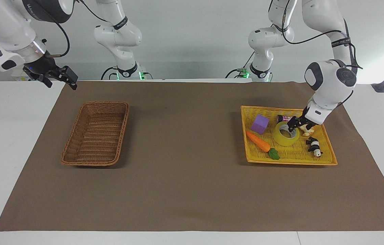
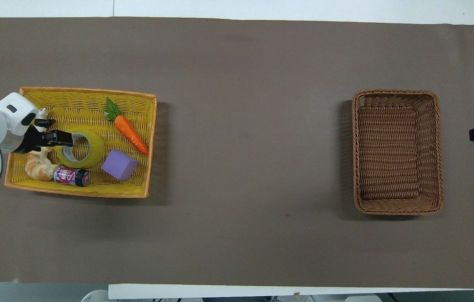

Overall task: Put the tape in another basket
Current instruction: 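Lower the left gripper and grasp the rim of the yellow tape roll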

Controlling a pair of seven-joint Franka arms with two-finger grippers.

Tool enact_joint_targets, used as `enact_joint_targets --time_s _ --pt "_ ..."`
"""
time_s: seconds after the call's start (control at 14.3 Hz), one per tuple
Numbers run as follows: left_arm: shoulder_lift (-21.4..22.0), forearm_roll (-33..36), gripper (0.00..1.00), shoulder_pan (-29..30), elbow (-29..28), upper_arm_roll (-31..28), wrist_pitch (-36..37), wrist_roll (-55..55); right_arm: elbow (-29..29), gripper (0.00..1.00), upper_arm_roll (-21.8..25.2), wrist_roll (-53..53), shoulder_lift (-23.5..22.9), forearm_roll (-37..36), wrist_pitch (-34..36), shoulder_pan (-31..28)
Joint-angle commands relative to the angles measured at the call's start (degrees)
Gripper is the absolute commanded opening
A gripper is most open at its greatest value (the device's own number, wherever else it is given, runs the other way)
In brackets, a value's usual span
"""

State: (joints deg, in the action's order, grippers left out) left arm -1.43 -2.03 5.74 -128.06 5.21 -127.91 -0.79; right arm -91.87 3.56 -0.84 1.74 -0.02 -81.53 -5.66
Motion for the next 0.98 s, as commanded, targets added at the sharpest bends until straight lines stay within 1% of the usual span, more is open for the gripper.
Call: enact_joint_targets --time_s 0.0,0.14,0.35,0.56,0.77,0.91 --pt "0.11 0.44 0.88 0.33 -2.80 0.06 -2.26 0.79 -1.64 1.00 0.05 -0.66 1.43 -0.42 -0.38 0.03" --pt "-0.41 0.44 0.85 0.41 -2.90 0.15 -3.48 0.44 -1.64 1.00 0.05 -0.66 1.43 -0.42 -0.38 0.03" --pt "-1.82 0.44 0.75 -0.29 -2.81 0.15 -4.98 -0.09 -1.64 1.00 0.05 -0.66 1.43 -0.42 -0.38 0.03" --pt "-2.88 0.44 0.69 -0.38 -2.99 0.15 -5.95 0.00 -1.64 1.00 0.05 -0.66 1.43 -0.42 -0.38 0.03" --pt "-2.70 0.44 0.54 -0.29 -3.95 0.15 -6.04 0.09 -1.64 1.00 0.05 -0.66 1.43 -0.42 -0.38 0.03" --pt "-2.62 0.44 0.51 -0.38 -4.39 0.15 -6.13 0.00 -1.64 1.00 0.05 -0.66 1.43 -0.42 -0.38 0.03"
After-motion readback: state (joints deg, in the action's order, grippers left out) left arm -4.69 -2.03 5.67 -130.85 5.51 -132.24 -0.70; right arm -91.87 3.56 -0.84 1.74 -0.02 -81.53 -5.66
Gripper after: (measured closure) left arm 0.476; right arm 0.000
